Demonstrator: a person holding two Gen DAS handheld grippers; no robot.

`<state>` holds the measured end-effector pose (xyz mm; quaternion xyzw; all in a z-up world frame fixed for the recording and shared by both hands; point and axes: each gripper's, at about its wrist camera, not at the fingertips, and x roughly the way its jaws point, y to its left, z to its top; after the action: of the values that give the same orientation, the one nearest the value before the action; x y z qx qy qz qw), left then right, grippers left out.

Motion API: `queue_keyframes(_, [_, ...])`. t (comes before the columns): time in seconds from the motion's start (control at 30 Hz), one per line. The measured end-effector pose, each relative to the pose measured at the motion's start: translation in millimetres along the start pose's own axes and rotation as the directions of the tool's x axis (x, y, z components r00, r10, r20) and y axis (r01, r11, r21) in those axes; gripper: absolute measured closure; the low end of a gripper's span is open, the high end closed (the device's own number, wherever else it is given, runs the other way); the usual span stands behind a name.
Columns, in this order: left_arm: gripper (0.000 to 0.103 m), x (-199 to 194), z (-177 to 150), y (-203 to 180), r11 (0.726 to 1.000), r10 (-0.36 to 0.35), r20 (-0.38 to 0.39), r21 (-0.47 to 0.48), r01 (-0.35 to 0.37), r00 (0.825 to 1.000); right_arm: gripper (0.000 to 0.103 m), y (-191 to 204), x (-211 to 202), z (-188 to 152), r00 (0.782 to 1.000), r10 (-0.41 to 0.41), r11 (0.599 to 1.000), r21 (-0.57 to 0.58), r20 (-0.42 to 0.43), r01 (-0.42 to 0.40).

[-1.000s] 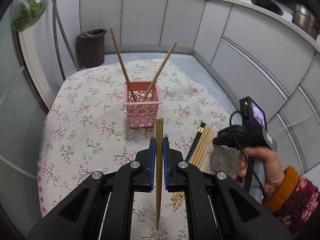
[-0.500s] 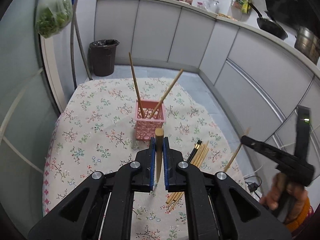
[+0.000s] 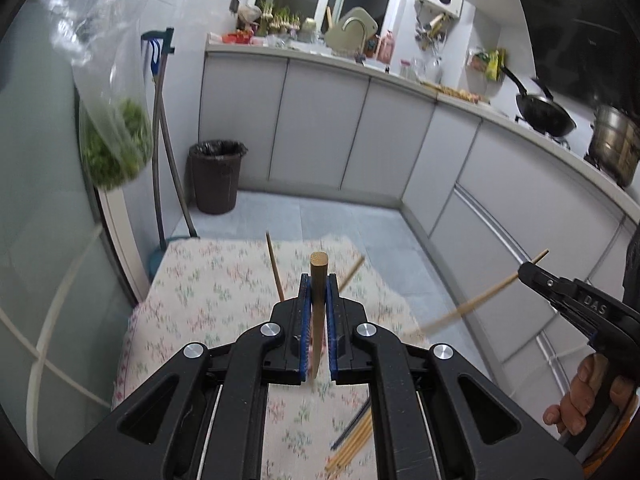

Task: Organize utensils
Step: 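Lower chopsticks into the pink basket, opening the left tool then the right tool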

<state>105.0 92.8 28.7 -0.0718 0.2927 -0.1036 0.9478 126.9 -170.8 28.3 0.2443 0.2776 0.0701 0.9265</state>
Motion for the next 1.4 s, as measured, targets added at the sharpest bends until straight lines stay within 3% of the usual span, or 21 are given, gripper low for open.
queue_keyframes(0.37, [0.096,29,22,-1,0.999,-0.004,0.027,-0.041,0.005,1.000,0.097,6,-3,20,0.995,0.087,0.996,0.008,0.040,-0.087])
queue_keyframes(0.57, [0.096,57,26,4,0.998,0.052,0.017,-0.033,-0.052,0.998,0.097,9,17,26,0.995,0.100,0.995,0.009,0.028,-0.100])
queue_keyframes(0.87, [0.096,101,12,24,0.994,0.098,-0.044,-0.048,-0.100,0.994,0.097,10,55,26,0.996,0.086,0.996,0.022,0.016,-0.086])
queue_keyframes(1.07, [0.094,118,2,37,0.993,0.073,-0.095,-0.086,-0.081,0.993,0.097,12,72,21,0.997,0.072,0.997,0.018,0.013,-0.072])
queue_keyframes(1.2, [0.062,116,-3,46,0.989,0.051,-0.089,-0.133,-0.062,0.995,0.097,15,82,14,0.998,0.065,0.998,0.013,0.011,-0.065])
queue_keyframes(1.4, [0.050,97,0,55,0.982,0.080,-0.023,-0.172,-0.083,0.997,0.097,13,96,8,0.998,0.055,0.998,0.021,0.004,-0.055])
